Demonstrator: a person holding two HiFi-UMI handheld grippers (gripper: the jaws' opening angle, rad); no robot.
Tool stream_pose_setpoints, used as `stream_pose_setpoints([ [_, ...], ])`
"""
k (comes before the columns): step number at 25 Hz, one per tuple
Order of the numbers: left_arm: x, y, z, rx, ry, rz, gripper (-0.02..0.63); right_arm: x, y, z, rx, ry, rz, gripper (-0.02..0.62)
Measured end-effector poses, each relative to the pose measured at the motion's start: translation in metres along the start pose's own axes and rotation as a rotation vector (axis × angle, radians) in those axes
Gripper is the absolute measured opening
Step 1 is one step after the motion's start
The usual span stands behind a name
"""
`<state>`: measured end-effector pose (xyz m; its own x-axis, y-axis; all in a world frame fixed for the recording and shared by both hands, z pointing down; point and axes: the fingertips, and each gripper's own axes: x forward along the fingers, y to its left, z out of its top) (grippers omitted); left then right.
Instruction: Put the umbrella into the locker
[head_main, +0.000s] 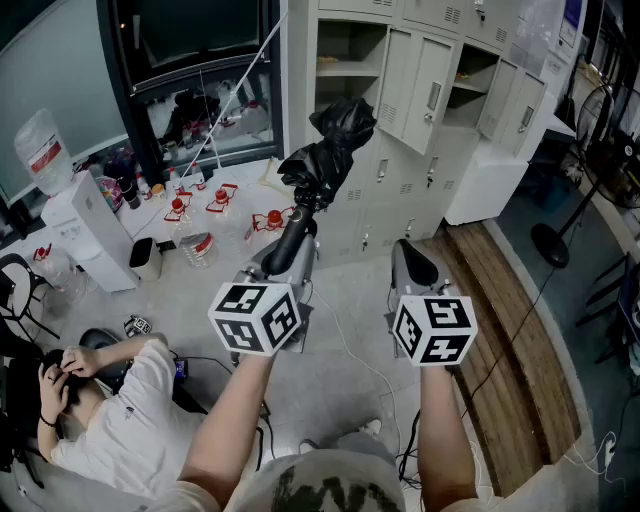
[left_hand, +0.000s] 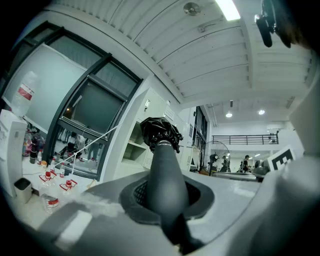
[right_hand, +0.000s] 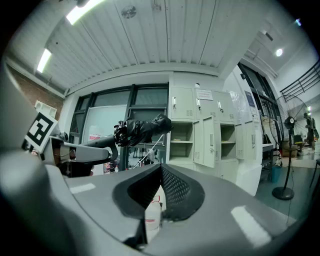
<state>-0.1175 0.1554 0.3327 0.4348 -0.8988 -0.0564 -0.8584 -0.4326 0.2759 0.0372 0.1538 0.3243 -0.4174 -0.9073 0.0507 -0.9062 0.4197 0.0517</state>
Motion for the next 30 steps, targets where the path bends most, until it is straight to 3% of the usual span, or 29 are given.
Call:
stream_pose_setpoints([
  [10, 0.028, 0.025, -0.010, -0.039, -0.001, 0.018, 0.040, 0.028, -0.021, -0.019, 0.040, 0.019, -0.043, -0.006],
  [22, 0.132, 0.049, -0.001, -0.055, -0.013, 0.085, 0.040, 0.114, -0.074, -0.026, 0.032, 0.060, 0.097, 0.016],
  [30, 0.199, 0.053, 0.001, -0.047, -0.005, 0.123, 0.040, 0.165, -0.129, -0.019, 0.064, 0.054, 0.126, 0.020],
])
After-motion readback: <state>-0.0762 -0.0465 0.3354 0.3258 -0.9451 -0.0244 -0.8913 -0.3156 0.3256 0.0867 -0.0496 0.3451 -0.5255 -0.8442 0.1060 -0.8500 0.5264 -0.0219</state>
